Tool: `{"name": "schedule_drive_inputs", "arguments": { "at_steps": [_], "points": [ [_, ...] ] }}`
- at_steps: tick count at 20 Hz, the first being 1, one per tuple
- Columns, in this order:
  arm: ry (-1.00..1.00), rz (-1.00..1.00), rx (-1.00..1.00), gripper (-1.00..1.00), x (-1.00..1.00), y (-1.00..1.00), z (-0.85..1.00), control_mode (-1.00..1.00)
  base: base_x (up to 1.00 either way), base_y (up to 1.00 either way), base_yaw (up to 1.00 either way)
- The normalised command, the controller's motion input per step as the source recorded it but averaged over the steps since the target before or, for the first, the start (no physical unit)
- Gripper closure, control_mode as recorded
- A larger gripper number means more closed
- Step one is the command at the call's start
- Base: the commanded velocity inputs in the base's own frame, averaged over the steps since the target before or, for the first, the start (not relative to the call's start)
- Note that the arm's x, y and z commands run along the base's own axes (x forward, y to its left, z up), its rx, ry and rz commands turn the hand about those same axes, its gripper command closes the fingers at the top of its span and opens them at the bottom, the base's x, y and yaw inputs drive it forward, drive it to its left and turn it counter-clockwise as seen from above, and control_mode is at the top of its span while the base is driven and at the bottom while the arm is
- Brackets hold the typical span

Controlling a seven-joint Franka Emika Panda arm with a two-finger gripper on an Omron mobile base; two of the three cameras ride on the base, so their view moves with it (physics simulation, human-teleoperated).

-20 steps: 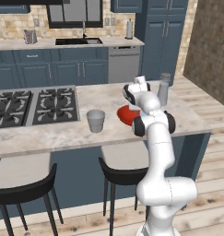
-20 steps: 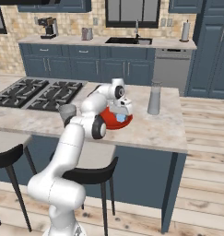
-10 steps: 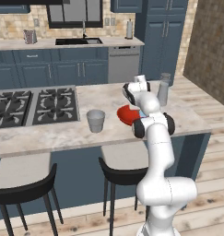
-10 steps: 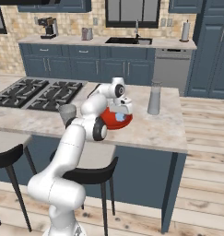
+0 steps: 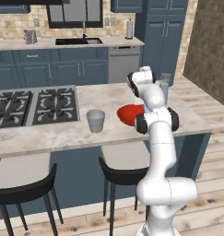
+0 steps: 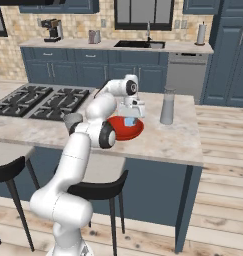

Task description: There are two ice cubes in the ice bowl. Place both ice cubes in the glass cup.

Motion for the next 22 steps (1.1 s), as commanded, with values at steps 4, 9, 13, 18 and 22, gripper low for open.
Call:
{"name": "schedule_drive_inputs", "arguments": {
  "at_steps": [4, 9, 13, 18, 22],
  "points": [
    [-0.33, 0.06, 0.0, 1.0, -1.0, 0.0, 0.03, -1.0, 0.0, 0.0, 0.0],
    [-0.44, 0.06, 0.0, 1.0, -1.0, 0.0, 0.17, -1.0, 0.0, 0.0, 0.0],
    [-0.59, 0.06, 0.0, 1.0, -1.0, 0.01, 0.34, -1.0, 0.0, 0.0, 0.0],
    [-0.8, 0.07, 0.0, 1.0, -1.0, 0.08, 0.45, -1.0, 0.0, 0.0, 0.0],
    [-0.36, 0.09, 0.0, 1.0, -0.78, 0.61, 0.85, -1.0, 0.0, 0.0, 0.0]
  ]
}}
